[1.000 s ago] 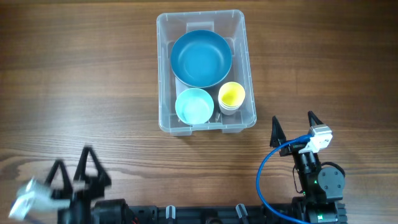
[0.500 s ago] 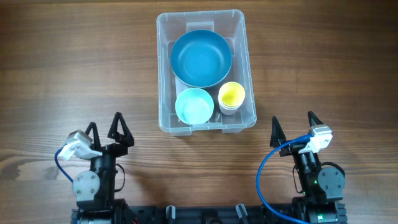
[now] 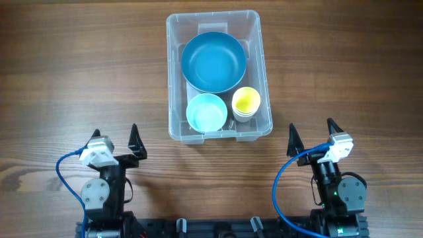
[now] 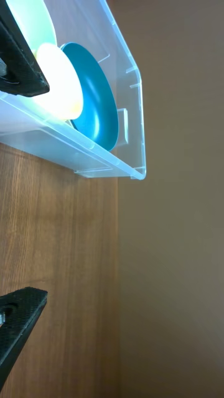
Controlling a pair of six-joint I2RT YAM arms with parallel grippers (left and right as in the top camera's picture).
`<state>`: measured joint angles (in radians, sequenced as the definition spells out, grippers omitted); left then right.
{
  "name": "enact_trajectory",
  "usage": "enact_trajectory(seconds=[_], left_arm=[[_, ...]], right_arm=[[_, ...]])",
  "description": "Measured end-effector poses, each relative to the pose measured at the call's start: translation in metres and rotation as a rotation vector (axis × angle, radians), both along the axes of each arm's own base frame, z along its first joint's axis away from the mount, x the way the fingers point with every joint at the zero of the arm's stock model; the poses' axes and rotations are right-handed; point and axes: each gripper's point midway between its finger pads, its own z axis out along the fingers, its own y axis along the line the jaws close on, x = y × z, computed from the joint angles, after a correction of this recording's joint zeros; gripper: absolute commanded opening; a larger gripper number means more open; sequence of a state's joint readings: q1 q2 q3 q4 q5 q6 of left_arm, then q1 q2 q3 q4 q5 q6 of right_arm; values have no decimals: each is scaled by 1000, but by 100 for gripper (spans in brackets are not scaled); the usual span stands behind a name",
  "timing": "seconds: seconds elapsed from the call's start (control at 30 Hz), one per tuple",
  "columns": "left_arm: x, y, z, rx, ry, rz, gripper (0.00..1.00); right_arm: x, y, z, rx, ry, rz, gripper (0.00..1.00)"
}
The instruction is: Pack container
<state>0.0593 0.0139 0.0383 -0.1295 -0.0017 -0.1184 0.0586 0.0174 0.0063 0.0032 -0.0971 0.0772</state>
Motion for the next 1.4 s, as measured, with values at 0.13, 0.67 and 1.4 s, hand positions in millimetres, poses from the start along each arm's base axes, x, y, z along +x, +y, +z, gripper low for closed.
enact_trajectory(seconds=[0.13, 0.67, 1.4], left_arm=[[0, 0, 0, 41, 3, -5, 100], [0, 0, 0, 65, 4, -7, 100], [0, 0, 0, 66, 4, -7, 100]], right_arm=[[0, 0, 0, 0, 0, 0, 100], [0, 0, 0, 0, 0, 0, 100], [0, 0, 0, 0, 0, 0, 100]])
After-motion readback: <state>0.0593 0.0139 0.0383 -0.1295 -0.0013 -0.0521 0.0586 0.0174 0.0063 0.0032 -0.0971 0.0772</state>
